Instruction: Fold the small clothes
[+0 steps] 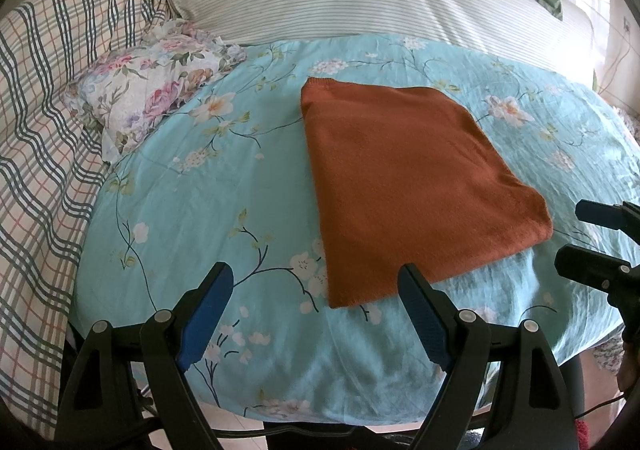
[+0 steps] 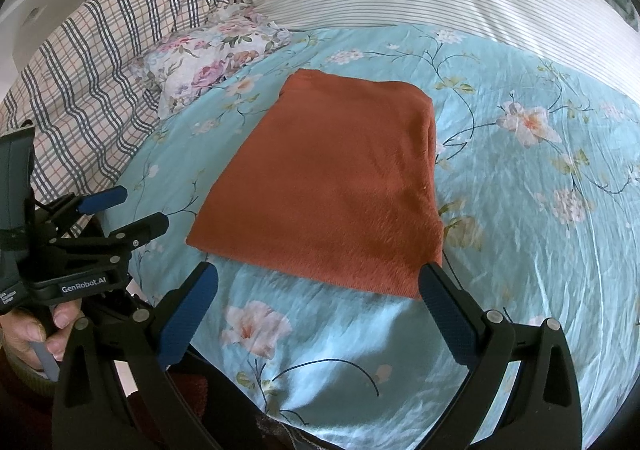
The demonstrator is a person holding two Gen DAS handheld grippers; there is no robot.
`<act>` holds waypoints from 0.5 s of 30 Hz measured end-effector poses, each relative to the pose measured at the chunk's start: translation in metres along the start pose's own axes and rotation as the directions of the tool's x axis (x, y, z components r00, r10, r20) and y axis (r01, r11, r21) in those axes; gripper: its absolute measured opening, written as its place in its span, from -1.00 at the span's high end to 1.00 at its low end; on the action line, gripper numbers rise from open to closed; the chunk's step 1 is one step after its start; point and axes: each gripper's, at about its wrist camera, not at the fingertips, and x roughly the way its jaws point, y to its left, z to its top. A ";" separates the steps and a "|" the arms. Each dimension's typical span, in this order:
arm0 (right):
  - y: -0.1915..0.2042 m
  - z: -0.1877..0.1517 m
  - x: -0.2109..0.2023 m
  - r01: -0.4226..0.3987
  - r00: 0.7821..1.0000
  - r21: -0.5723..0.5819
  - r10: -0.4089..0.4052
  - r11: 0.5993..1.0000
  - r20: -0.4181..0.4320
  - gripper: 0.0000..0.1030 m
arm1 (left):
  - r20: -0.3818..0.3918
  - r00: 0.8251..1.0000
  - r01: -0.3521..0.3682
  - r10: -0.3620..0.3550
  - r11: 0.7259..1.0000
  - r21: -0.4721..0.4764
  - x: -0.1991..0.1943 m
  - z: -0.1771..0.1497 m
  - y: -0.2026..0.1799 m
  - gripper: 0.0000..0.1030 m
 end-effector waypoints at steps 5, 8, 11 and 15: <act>-0.004 0.003 0.001 -0.005 1.000 -0.003 0.005 1.000 -0.001 -0.95 | -0.002 1.000 0.002 -0.002 1.000 -0.001 0.001 0.001 0.002 -0.65; -0.005 0.006 0.002 -0.007 1.000 -0.006 0.007 1.000 -0.003 -0.95 | -0.002 1.000 0.000 0.000 1.000 0.000 0.001 0.001 0.001 -0.65; -0.002 0.005 0.002 -0.004 1.000 -0.003 0.004 1.000 -0.002 -0.95 | -0.002 1.000 0.002 -0.002 1.000 0.001 0.004 0.003 0.003 -0.65; -0.006 0.012 0.005 -0.002 1.000 -0.009 0.002 1.000 -0.008 -0.95 | -0.006 1.000 0.006 -0.006 1.000 -0.004 0.008 0.008 0.005 -0.65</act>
